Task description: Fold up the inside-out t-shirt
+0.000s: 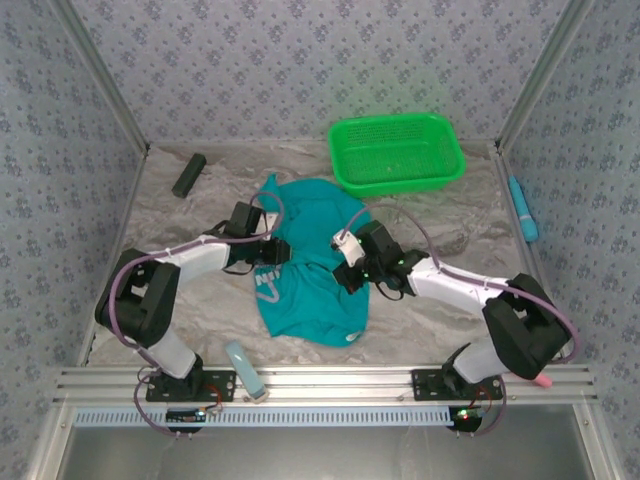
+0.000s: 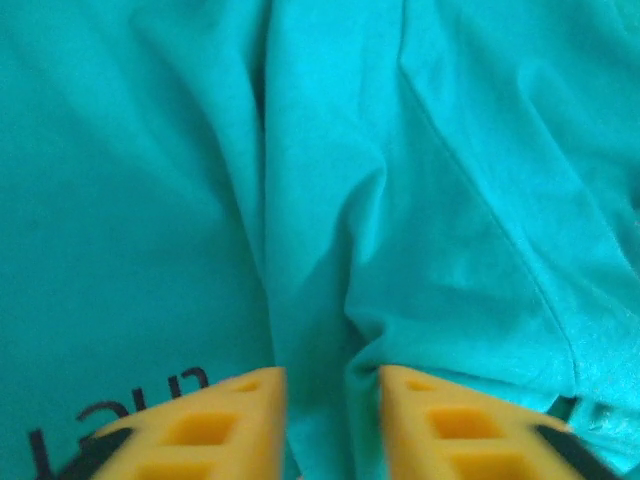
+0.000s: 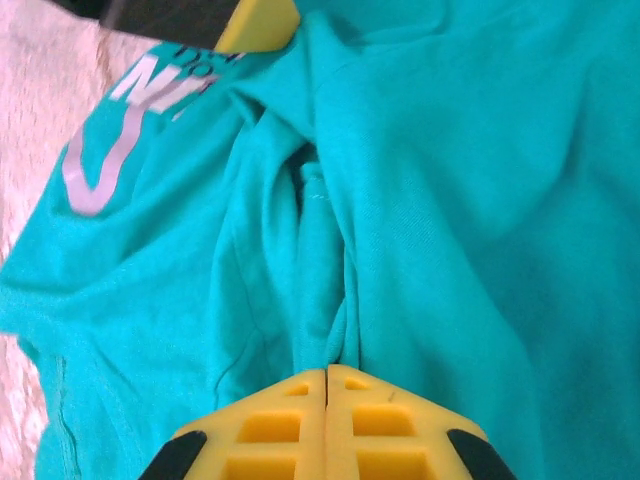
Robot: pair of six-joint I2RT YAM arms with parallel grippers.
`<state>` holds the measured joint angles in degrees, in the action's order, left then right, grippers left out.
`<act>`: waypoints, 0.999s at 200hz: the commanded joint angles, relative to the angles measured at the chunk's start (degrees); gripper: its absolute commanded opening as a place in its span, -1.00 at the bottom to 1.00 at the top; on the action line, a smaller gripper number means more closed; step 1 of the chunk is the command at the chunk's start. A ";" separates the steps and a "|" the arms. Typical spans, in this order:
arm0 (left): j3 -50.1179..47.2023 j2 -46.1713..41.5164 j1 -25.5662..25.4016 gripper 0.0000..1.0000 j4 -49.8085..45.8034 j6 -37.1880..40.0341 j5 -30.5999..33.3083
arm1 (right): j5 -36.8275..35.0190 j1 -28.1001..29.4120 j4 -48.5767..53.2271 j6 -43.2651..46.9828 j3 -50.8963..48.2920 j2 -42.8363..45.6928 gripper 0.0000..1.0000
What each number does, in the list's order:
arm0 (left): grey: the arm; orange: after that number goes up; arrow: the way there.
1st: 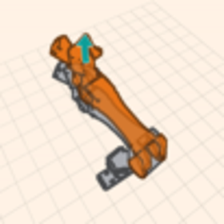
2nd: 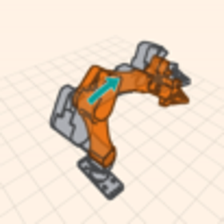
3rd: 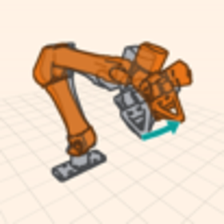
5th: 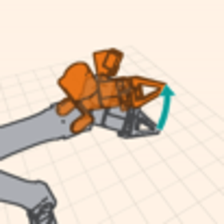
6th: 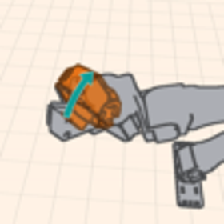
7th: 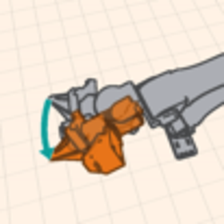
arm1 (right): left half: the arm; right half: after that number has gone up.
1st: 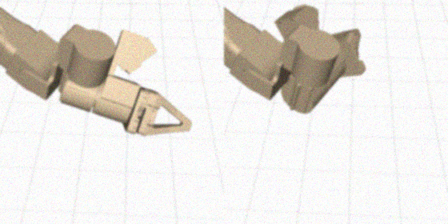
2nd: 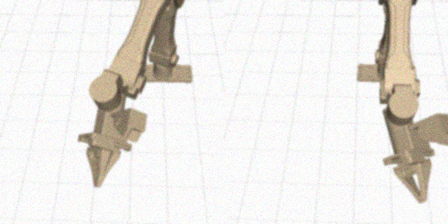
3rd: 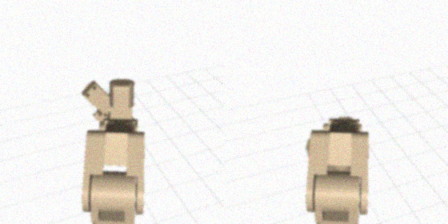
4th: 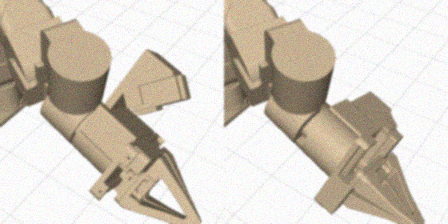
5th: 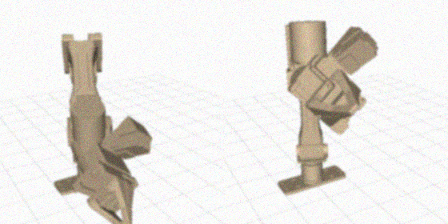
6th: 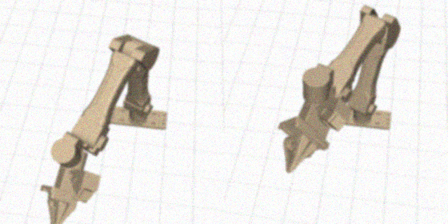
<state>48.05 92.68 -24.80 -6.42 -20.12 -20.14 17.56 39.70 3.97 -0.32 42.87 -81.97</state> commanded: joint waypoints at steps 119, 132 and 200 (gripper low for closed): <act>1.83 5.66 -9.96 -0.08 9.69 8.39 -5.42 | -0.60 -7.90 -14.71 6.92 -10.20 7.18 -0.68; 0.39 4.61 -9.93 -0.38 11.73 8.03 -5.90 | -11.48 -8.13 -12.05 3.11 -9.58 4.90 -0.48; -0.77 -4.31 -9.20 -0.78 8.50 -2.17 -13.83 | -4.53 -0.80 7.96 11.91 4.66 6.35 -0.26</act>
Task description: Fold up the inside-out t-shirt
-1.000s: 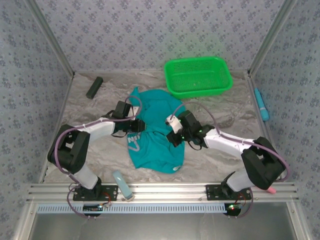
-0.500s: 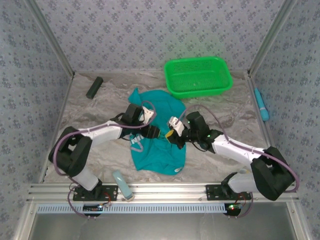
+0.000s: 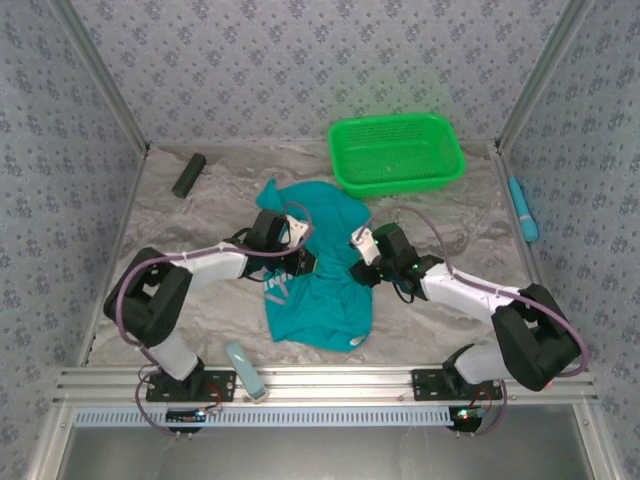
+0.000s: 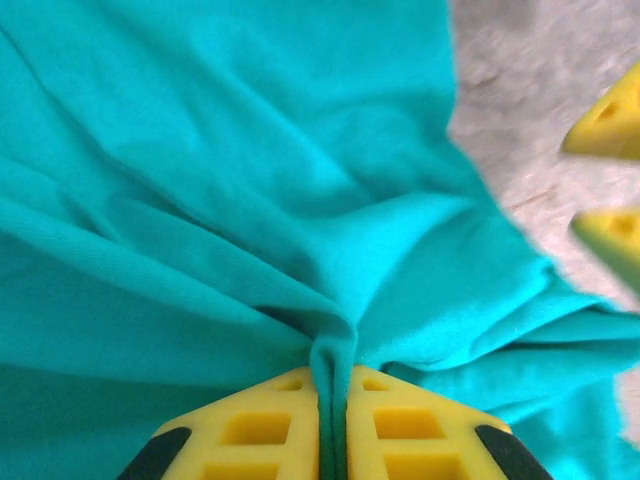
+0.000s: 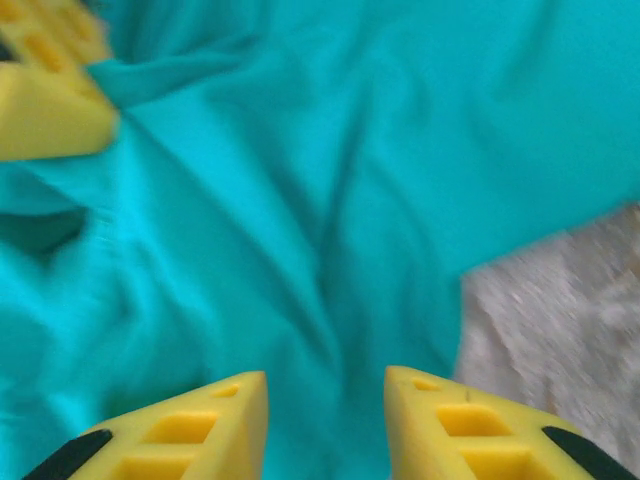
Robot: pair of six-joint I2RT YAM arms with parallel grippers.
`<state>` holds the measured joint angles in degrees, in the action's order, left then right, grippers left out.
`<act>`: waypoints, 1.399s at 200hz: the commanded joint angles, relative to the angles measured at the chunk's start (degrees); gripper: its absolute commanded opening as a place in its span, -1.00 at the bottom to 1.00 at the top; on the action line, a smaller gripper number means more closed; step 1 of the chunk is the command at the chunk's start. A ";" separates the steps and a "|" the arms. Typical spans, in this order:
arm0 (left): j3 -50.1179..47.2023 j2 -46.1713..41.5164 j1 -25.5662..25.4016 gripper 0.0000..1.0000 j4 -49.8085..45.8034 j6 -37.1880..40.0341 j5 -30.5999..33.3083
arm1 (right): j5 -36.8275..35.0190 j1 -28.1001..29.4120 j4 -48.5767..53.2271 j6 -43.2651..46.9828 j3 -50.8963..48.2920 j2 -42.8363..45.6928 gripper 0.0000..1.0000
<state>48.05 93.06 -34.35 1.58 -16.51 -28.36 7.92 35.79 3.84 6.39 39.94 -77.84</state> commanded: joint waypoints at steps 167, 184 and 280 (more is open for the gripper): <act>-4.37 -4.71 3.99 -0.26 -2.64 -7.83 -7.76 | 32.14 -0.57 -10.24 2.05 3.11 -6.77 -1.00; -2.56 -5.18 3.28 -0.04 -5.89 -5.61 -3.89 | 39.77 -2.37 -7.50 1.65 5.61 -7.08 -1.00; -10.64 -22.22 -1.72 0.39 -7.00 1.68 1.04 | 54.20 -6.43 18.01 11.27 18.98 -17.52 -0.97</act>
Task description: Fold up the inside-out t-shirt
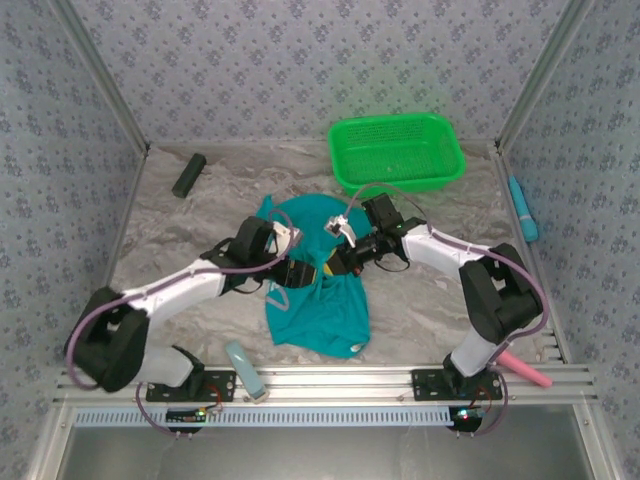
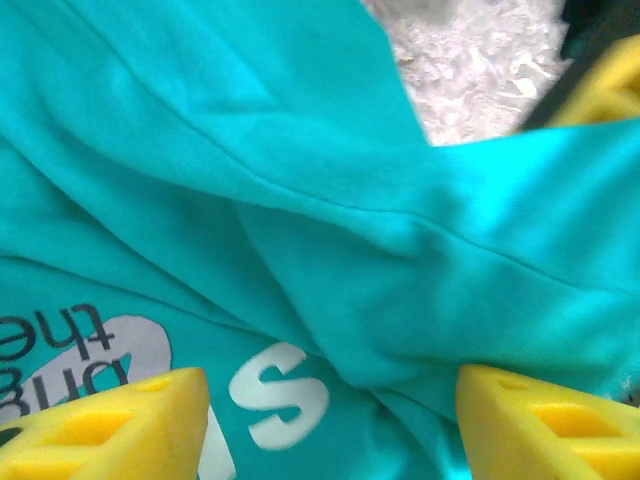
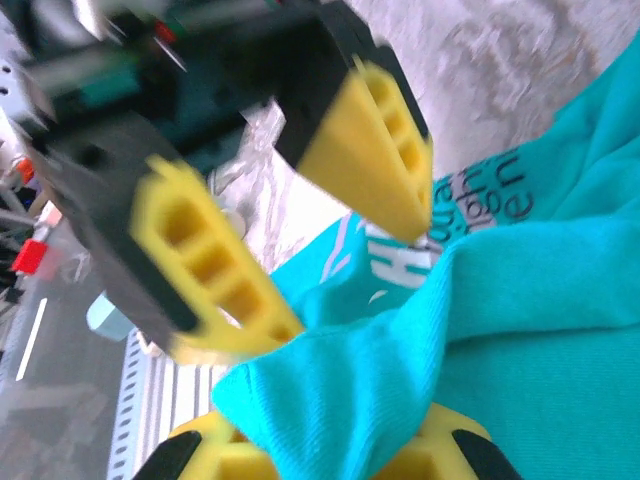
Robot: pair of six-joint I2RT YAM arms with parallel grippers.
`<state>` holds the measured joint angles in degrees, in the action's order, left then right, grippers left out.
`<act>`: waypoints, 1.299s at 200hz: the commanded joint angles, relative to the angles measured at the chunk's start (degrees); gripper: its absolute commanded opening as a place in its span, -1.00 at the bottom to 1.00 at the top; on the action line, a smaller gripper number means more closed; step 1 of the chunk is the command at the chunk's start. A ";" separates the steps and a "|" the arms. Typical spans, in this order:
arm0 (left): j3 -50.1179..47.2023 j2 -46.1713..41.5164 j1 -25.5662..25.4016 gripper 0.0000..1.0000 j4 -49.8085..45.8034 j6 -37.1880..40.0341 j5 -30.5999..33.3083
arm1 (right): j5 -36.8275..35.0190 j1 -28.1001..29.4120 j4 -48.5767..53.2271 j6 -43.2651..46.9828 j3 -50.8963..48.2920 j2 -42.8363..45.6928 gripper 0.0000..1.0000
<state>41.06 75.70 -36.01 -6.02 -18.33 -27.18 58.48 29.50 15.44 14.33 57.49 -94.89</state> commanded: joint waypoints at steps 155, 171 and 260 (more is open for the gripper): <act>-1.82 4.02 -2.03 -0.84 17.45 23.96 -17.36 | -12.41 -0.03 6.22 5.79 -1.34 2.43 -0.43; -1.12 3.95 -0.93 -1.00 12.37 28.13 -25.52 | -19.02 -0.96 1.20 3.80 -4.19 4.74 -0.37; 2.91 8.94 0.54 -1.00 10.23 17.64 -35.31 | -48.82 6.80 -37.41 13.82 -34.37 36.24 -0.25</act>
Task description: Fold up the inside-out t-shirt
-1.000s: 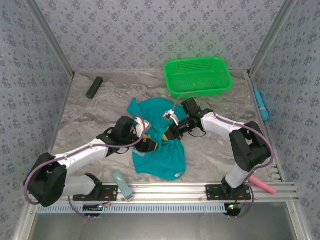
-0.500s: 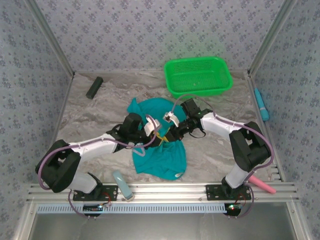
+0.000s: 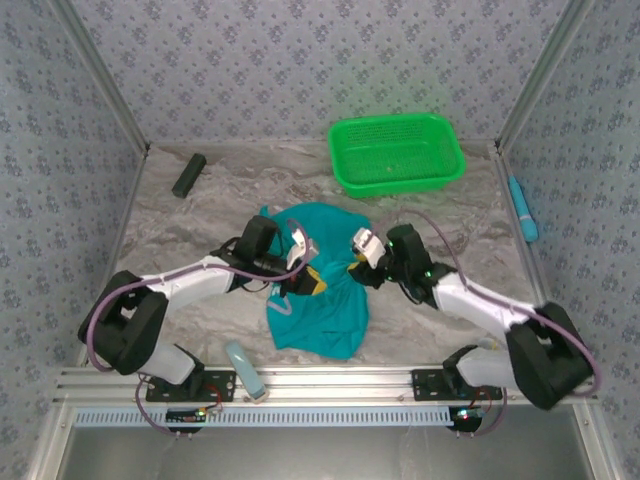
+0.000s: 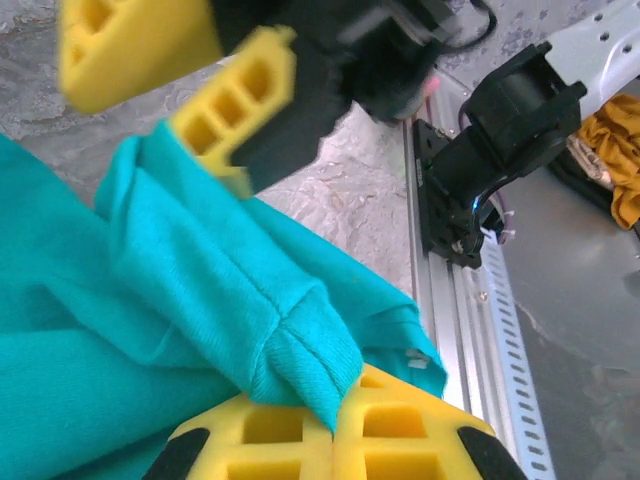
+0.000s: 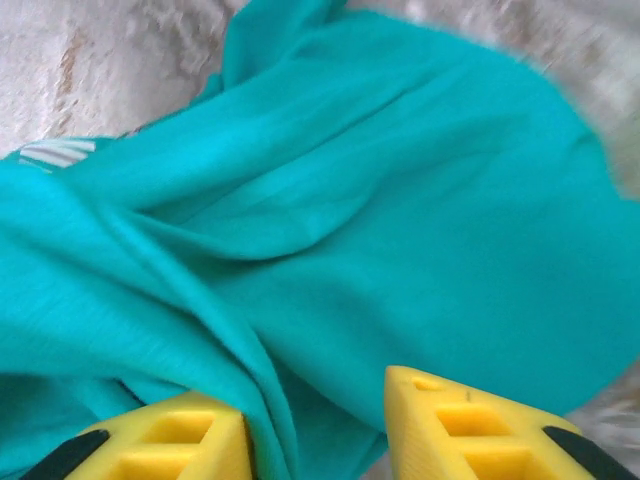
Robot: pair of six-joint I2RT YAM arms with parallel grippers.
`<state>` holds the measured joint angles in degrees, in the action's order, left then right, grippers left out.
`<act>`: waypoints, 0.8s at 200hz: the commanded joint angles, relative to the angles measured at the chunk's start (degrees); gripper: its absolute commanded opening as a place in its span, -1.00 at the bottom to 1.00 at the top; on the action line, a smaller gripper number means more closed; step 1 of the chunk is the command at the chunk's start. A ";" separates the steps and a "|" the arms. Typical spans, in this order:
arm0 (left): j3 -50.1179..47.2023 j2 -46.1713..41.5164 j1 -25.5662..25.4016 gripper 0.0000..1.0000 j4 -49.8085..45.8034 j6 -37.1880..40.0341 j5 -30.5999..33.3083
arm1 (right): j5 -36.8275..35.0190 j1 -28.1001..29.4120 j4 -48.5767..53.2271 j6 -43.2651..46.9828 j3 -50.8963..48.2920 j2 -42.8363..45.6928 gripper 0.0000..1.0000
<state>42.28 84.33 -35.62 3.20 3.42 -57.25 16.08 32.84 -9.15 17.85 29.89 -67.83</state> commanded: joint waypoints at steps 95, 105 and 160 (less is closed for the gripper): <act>3.32 2.96 0.14 -1.00 0.58 -8.13 -7.03 | -7.00 17.10 -12.19 34.55 -12.39 13.46 -0.15; 3.24 2.81 0.16 -1.00 0.47 -8.25 -6.93 | -7.11 17.51 -12.12 35.26 -12.40 12.93 -0.18; 3.25 3.58 0.17 -0.99 2.51 -10.82 -7.07 | -10.45 17.76 -17.79 33.57 -12.68 7.00 -0.20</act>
<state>43.86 87.24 -35.62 3.68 -6.11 -61.65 8.54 50.30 -21.71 51.31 17.80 -58.26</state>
